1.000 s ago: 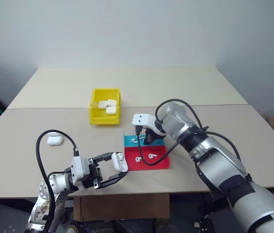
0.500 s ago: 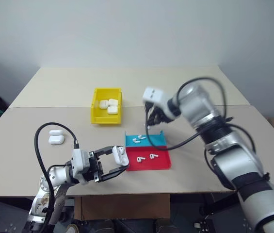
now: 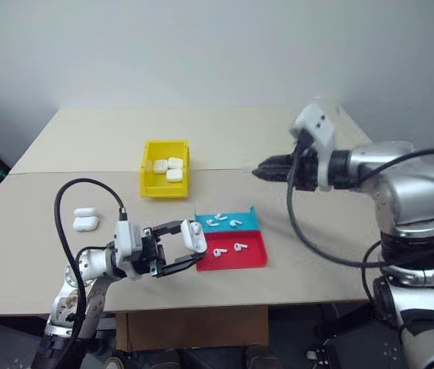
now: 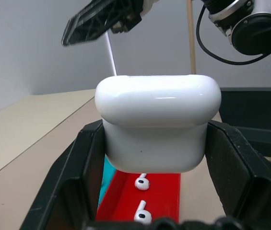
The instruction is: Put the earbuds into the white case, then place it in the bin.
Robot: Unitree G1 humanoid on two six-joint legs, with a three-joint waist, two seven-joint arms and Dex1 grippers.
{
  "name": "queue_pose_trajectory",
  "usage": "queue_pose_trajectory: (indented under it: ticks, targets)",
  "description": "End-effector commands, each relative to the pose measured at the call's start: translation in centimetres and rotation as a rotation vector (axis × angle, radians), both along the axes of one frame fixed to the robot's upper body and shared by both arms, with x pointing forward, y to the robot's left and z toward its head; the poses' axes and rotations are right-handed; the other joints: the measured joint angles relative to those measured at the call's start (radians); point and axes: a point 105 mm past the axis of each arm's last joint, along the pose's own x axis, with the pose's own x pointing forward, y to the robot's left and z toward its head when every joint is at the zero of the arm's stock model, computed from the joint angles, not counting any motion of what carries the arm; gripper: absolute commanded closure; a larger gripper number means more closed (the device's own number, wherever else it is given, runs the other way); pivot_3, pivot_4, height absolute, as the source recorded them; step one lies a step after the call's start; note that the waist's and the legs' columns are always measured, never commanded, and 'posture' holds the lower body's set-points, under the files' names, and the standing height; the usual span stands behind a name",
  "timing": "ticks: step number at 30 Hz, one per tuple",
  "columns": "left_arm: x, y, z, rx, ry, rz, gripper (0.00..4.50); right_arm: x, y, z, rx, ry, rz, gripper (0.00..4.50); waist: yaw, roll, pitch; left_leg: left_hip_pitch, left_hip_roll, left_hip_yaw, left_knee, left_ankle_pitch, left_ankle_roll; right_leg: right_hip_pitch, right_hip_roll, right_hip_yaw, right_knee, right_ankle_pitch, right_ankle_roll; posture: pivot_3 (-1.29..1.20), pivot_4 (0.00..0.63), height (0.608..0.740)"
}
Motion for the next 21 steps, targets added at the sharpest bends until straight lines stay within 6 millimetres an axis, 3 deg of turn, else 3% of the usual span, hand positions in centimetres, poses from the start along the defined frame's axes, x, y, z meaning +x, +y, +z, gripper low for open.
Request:
queue_pose_trajectory:
  ticks: [1,9,21]
  targets:
    - [-0.7,0.9,-1.1,0.091,-0.018,-0.021,1.71,1.2,1.3,-1.3,-0.213,-0.039,0.028,3.08,-0.007,0.000,0.000,0.000,0.000,0.000,0.000,0.000,0.000,0.000,0.000,0.000,0.000,0.000,0.000,0.00,0.150,0.740]
    - [-1.2,1.6,-2.7,0.141,-0.017,0.007,1.71,3.1,3.3,-5.0,-0.521,-0.069,0.184,3.08,-0.007,0.000,0.000,-0.001,0.000,0.000,0.000,0.000,0.000,-0.001,0.000,0.000,-0.001,0.000,-0.001,0.00,0.150,0.740]
    - [-1.7,1.7,-3.0,0.131,-0.022,0.051,1.71,4.7,6.3,-7.1,-0.663,-0.135,0.368,3.08,-0.003,0.000,0.000,-0.001,0.000,0.000,0.000,0.000,0.000,-0.001,0.000,0.000,0.000,0.000,-0.001,0.00,0.150,0.740]
